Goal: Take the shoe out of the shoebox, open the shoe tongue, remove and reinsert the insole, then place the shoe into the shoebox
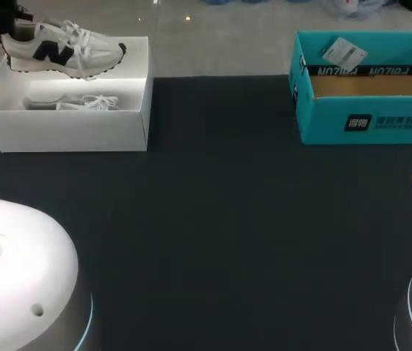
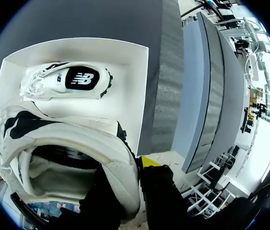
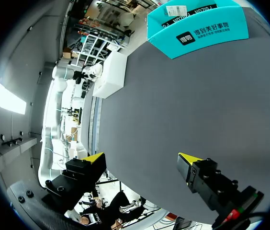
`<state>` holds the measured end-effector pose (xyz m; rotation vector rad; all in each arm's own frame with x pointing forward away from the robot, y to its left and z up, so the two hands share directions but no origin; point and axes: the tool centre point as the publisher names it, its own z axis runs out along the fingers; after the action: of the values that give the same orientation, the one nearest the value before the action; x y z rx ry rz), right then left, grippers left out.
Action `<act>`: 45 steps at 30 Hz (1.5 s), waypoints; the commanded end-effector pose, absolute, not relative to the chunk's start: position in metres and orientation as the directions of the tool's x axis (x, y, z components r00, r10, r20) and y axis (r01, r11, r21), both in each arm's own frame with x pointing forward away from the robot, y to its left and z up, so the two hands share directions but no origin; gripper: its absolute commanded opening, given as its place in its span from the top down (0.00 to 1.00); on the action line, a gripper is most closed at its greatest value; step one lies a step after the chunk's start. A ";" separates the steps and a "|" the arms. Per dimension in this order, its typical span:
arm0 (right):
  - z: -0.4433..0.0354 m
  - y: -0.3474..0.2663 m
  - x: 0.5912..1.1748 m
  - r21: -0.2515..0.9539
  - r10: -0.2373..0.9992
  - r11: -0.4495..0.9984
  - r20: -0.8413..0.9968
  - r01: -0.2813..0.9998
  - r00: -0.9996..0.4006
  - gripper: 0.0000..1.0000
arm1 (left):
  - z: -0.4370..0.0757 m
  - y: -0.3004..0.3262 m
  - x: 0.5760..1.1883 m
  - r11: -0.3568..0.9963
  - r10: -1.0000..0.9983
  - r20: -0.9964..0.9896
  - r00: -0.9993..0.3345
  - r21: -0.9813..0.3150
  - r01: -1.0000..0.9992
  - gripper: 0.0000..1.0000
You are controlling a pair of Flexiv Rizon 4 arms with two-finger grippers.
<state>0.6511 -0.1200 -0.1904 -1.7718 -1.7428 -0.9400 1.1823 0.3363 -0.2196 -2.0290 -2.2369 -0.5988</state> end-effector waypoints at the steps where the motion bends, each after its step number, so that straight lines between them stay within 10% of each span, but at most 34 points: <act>1: -0.190 -0.119 0.650 0.128 0.661 -0.076 0.749 0.989 -0.046 0.00 | -0.218 0.340 1.194 0.066 0.946 0.297 -0.129 0.212 0.975 1.00; 45: -0.190 -0.119 0.650 0.128 0.661 -0.076 0.749 0.989 -0.046 0.00 | -0.280 0.329 1.220 0.084 0.964 0.233 -0.129 0.192 0.978 1.00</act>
<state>0.6511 -0.1197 -0.1903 -1.7712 -1.7432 -0.9399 1.2070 0.3298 -0.2684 -2.0539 -2.2849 -0.4752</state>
